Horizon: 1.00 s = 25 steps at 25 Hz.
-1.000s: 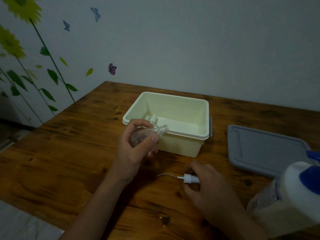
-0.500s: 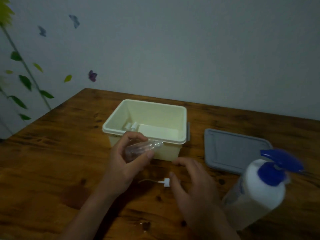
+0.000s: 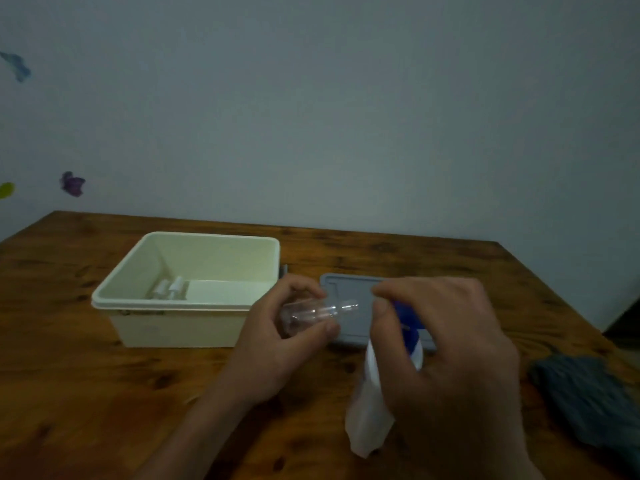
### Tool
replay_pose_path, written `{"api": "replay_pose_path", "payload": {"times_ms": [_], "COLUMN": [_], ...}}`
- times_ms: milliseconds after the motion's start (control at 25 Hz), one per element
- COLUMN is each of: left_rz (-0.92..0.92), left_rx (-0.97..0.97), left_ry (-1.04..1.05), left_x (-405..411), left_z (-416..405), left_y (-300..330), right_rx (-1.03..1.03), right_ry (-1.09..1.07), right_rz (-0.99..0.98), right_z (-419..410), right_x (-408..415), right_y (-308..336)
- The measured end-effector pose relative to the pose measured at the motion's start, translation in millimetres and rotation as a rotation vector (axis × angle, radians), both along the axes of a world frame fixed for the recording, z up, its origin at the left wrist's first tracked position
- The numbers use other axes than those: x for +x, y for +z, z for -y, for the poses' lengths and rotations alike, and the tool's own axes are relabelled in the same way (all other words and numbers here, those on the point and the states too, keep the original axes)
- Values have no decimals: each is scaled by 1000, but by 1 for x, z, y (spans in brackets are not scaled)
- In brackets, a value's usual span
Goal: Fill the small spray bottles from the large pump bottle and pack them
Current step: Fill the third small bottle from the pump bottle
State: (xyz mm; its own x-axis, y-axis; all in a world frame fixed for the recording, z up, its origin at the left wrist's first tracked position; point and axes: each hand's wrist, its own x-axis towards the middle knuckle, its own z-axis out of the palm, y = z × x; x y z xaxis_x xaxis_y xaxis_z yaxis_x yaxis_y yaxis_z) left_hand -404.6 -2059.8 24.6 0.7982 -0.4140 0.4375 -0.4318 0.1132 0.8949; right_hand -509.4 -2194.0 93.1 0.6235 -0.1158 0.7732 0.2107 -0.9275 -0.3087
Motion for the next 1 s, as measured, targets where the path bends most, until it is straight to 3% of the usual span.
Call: {"api": "replay_pose_path", "payload": {"times_ms": [80,200,440,640,1000], "left_rz": [14,8,-11,-6,51], "left_rx": [-5,-7,-13,-18,66], "left_ry": [-32,-37,-29,-109,-47], "left_x": [1,-1,-2,-7,-18], "left_z": [14,20,9,12,20], "left_y": [2,0,4,8,11], "right_rx": [68,252,631,664,738], "right_ry": [-112,-55,139,164,133], "right_rz": [-113,-291,-207,-127,-96], "right_z": [14,19,17,17,15], "right_x": [8,15,20,24,29], "right_y": [-11,-22,-31,-37,-42]}}
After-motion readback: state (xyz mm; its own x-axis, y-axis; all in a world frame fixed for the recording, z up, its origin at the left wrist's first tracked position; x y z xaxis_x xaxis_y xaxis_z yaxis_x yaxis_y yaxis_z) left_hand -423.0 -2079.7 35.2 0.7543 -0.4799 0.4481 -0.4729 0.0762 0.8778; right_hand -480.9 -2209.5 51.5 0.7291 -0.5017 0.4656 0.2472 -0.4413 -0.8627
